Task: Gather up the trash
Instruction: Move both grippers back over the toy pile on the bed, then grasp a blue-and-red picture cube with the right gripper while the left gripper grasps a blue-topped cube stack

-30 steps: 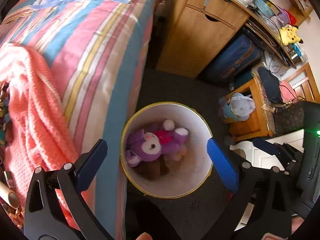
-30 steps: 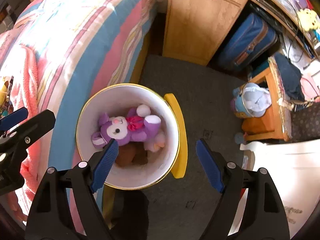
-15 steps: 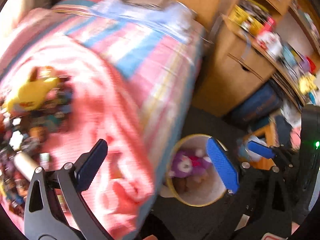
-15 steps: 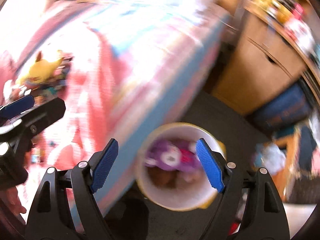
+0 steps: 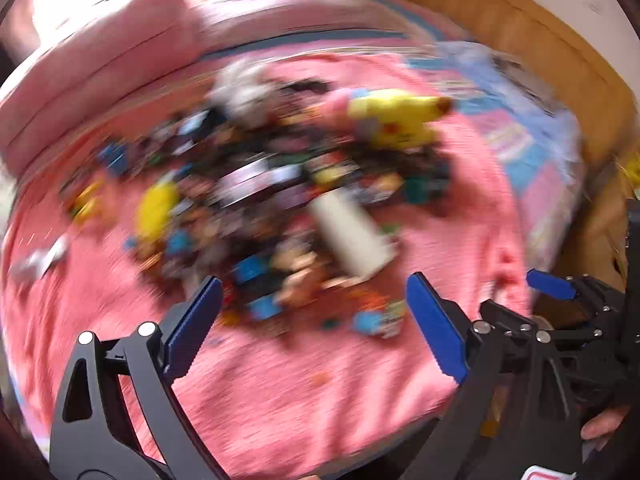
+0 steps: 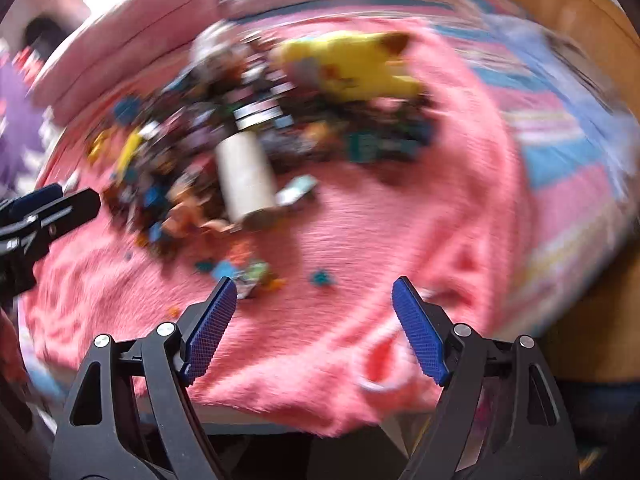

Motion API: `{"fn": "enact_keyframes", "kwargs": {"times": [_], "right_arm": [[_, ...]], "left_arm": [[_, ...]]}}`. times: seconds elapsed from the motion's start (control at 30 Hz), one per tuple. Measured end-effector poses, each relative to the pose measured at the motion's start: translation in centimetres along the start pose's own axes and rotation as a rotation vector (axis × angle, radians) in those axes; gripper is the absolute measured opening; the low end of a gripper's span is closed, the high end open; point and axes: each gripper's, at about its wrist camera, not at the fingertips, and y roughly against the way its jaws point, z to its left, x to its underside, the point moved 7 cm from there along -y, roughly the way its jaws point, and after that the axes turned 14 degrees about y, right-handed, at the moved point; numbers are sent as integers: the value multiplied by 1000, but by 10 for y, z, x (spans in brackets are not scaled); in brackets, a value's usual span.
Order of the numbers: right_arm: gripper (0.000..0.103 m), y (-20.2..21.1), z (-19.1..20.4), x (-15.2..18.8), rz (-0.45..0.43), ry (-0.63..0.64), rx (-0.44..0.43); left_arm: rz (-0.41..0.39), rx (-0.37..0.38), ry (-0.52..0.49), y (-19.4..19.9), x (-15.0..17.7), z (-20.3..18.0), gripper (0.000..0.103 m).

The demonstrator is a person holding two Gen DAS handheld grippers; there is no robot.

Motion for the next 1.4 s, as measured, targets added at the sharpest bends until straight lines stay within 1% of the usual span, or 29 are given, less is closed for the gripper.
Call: {"fn": "enact_keyframes", "kwargs": {"times": [0.07, 0.1, 0.17, 0.23, 0.27, 0.3, 0.37, 0.53, 0.6, 0.67, 0.7, 0.8, 0.87, 1.07, 1.13, 1.17, 1.23, 1.3, 1.37, 1.4], "right_arm": [[79, -15, 19, -3, 6, 77, -24], [79, -21, 24, -3, 12, 104, -31], [78, -36, 36, -3, 26, 159, -55], [76, -47, 43, -4, 36, 207, -62], [76, -53, 47, -4, 41, 227, -72], [75, -57, 49, -5, 47, 239, -77], [71, -68, 53, -6, 64, 276, -78], [67, -90, 62, -7, 74, 360, -102], [63, -98, 65, -5, 82, 386, -131], [53, -103, 66, -5, 85, 398, -142], [52, -106, 66, -4, 91, 405, -143], [51, -109, 67, -5, 80, 411, -157], [50, -108, 67, -6, 61, 423, -145], [46, -105, 67, -7, 53, 411, -115], [46, -101, 66, -9, 45, 394, -107], [46, -100, 65, -11, 43, 387, -102], [46, -98, 64, -13, 36, 364, -91], [46, -95, 60, -14, 32, 347, -82], [46, -92, 57, -14, 34, 337, -81], [46, -91, 56, -14, 32, 333, -80]], "left_arm": [[13, -34, 67, -3, 9, 27, 82], [15, -40, 83, -5, 13, 35, 80], [23, -64, 113, -11, 24, 50, 74], [38, -78, 137, -19, 34, 56, 73], [50, -79, 161, -24, 39, 60, 71], [59, -82, 180, -28, 44, 65, 64], [74, -95, 208, -38, 51, 70, 59], [88, -92, 239, -51, 63, 79, 54], [90, -87, 246, -56, 64, 81, 54], [94, -80, 249, -60, 64, 81, 54], [95, -81, 248, -63, 64, 81, 54], [101, -69, 248, -69, 63, 80, 54], [103, -64, 247, -72, 62, 80, 54], [115, -49, 224, -78, 59, 76, 54], [120, -35, 218, -79, 57, 74, 49], [127, -25, 217, -80, 56, 72, 45], [130, -3, 215, -80, 53, 69, 42], [126, 19, 206, -80, 50, 64, 36], [128, 44, 197, -80, 49, 58, 36], [131, 68, 196, -80, 48, 54, 36]]}}
